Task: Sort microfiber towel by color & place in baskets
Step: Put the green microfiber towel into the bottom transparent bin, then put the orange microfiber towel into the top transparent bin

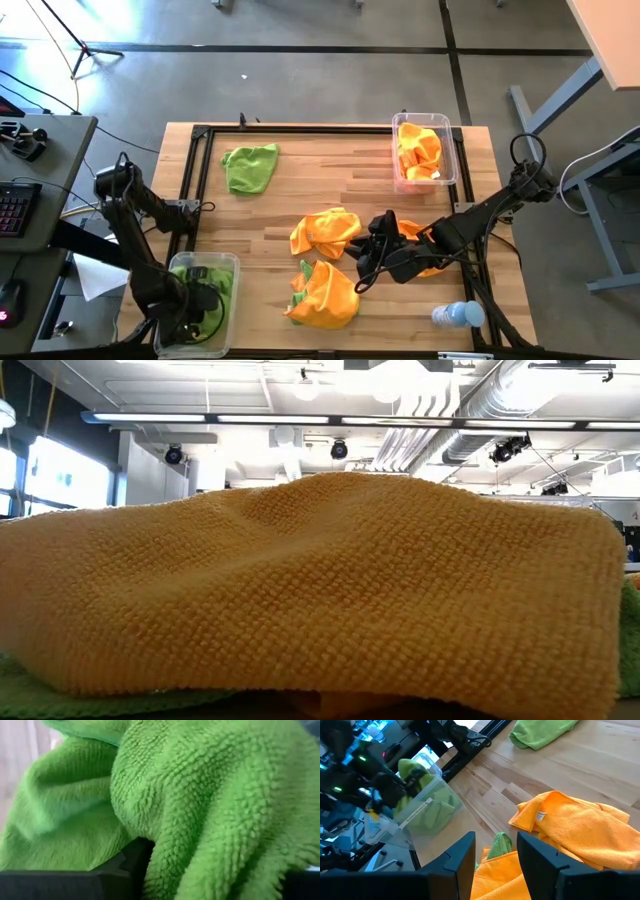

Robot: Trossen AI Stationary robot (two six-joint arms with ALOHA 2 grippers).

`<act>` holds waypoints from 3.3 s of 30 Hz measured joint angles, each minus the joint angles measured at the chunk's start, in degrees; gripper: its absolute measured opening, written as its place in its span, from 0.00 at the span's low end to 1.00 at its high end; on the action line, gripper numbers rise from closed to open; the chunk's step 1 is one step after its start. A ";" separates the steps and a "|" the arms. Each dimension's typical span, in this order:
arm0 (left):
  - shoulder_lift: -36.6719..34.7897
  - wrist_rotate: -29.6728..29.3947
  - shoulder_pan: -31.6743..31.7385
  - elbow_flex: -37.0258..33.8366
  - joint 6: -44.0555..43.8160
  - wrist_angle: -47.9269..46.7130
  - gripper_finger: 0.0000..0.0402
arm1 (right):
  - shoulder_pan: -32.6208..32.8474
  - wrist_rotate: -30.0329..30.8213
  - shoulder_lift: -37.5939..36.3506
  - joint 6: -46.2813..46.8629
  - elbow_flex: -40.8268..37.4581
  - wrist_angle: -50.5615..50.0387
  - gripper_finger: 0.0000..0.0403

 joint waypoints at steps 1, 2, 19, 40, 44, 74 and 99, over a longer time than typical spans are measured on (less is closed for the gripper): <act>-0.27 -0.02 0.27 1.29 0.00 -1.64 0.36 | 0.00 0.00 0.00 0.00 0.00 -0.25 0.35; -0.45 -0.10 0.38 2.66 0.00 -3.66 0.36 | 0.00 0.00 0.00 0.00 0.00 -0.46 0.35; -1.12 9.92 0.63 14.25 0.30 -19.65 0.36 | 0.00 -0.09 0.00 -0.31 0.00 -0.81 0.35; -1.32 -2.81 0.58 21.78 0.52 -27.63 0.34 | 0.00 -0.22 0.00 -0.50 0.02 -2.51 0.35; -1.28 -4.00 0.60 18.83 0.54 -25.39 0.26 | 0.00 -0.22 0.00 -0.50 0.02 -2.91 0.35; -1.59 0.57 0.60 -8.34 -7.04 13.19 0.11 | 0.00 -0.02 0.00 -0.50 0.02 -3.54 0.35; -19.10 -1.97 0.65 2.46 -4.97 -2.70 0.20 | -0.01 2.75 0.31 -0.50 0.02 -8.63 0.35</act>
